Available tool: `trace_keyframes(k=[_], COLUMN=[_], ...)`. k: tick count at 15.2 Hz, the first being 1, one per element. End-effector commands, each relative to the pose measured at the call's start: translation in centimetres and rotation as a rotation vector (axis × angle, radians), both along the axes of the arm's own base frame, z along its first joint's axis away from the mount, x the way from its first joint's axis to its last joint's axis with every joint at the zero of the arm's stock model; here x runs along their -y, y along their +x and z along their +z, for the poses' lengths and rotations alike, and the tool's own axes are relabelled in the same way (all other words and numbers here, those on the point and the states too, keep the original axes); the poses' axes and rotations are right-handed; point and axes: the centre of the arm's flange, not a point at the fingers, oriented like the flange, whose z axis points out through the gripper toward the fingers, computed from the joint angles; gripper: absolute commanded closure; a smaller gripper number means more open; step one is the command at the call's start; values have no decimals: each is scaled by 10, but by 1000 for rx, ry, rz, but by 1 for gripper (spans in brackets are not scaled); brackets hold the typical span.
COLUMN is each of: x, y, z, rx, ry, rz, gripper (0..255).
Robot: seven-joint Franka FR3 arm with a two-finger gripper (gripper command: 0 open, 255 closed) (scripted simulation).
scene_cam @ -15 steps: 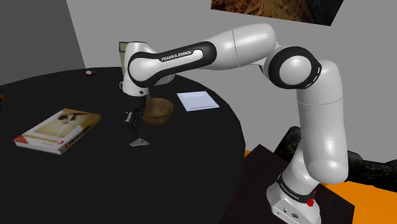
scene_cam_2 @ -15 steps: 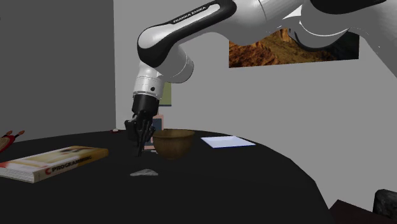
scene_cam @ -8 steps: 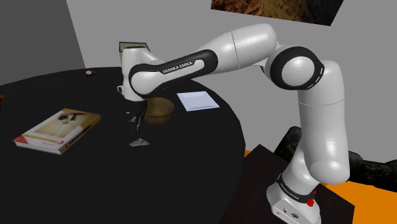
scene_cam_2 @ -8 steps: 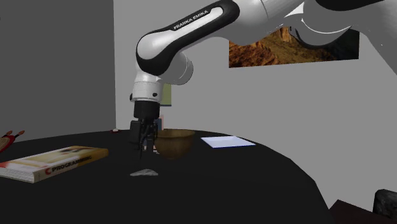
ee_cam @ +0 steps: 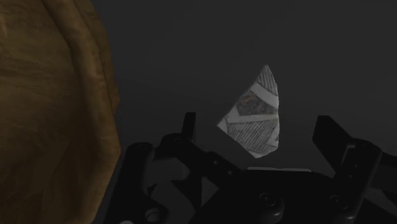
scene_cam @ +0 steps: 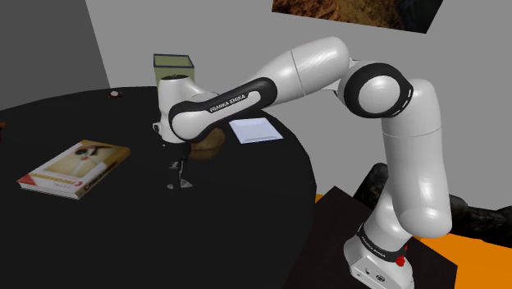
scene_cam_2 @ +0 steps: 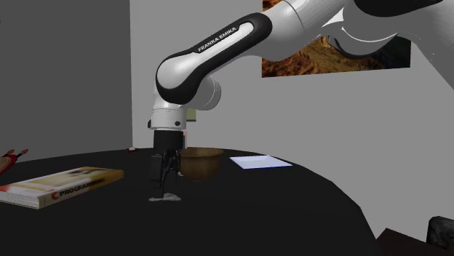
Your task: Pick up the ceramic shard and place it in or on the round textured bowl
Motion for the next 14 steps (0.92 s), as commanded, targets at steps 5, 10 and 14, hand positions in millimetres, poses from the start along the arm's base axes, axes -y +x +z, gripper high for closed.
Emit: trace_keyframes(k=[5,10,14], x=[2,2,2], y=[1,1,1], z=[-4,-4,-5], rx=[-2,-2,-2], ry=[-3,-3,-3], rz=[-3,-3,-3], gripper=[0,255,255])
